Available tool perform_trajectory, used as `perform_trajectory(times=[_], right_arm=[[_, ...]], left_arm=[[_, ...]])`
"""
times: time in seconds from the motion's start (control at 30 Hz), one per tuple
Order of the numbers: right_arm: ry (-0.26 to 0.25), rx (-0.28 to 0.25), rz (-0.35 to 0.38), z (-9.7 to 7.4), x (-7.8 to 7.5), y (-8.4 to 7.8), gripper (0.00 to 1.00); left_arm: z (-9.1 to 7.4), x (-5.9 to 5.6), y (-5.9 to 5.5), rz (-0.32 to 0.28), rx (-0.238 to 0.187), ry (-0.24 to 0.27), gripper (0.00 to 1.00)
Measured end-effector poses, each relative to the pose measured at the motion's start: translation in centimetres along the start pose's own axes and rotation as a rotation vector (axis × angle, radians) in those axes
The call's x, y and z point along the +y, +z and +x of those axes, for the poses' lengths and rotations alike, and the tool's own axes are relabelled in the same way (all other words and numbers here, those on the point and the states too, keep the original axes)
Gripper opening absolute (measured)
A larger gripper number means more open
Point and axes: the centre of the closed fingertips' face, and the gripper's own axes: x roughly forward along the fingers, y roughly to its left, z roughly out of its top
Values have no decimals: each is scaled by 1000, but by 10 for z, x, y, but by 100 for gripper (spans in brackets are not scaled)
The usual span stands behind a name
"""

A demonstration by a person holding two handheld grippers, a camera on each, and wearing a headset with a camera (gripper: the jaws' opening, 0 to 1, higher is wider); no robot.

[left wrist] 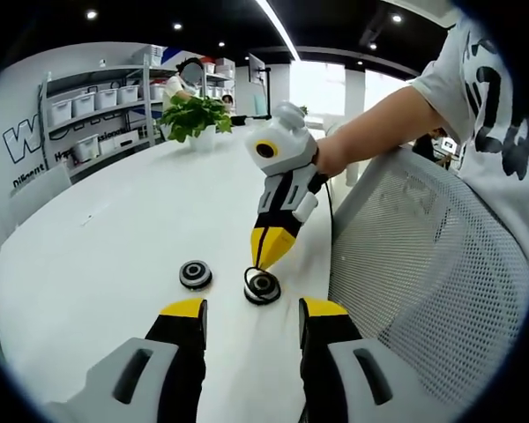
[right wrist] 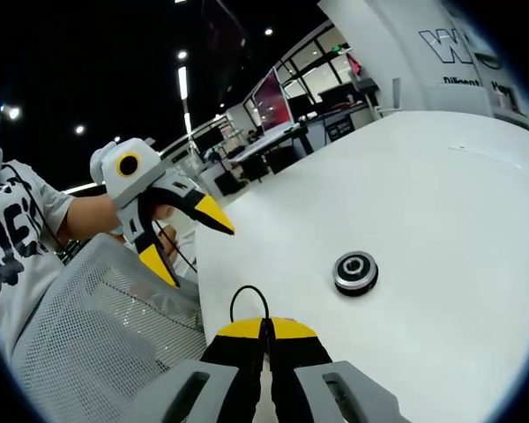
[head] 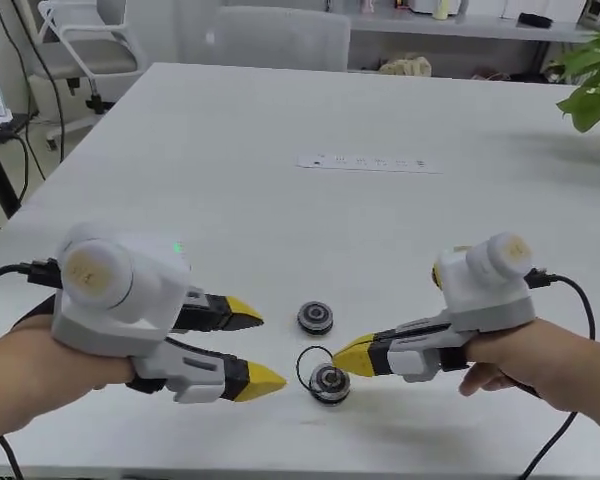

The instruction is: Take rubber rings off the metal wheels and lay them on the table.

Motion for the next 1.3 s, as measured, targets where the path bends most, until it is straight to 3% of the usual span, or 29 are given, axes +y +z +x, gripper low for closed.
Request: perform_trajectory(times=[0.77, 1.3], right_arm=[[-27, 12, 2, 34, -5, 14, 0], [-75, 24, 7, 45, -11, 12, 0]], left_arm=[[-26, 10, -16, -23, 7, 58, 45], [-33, 6, -26, -30, 22, 56, 56]])
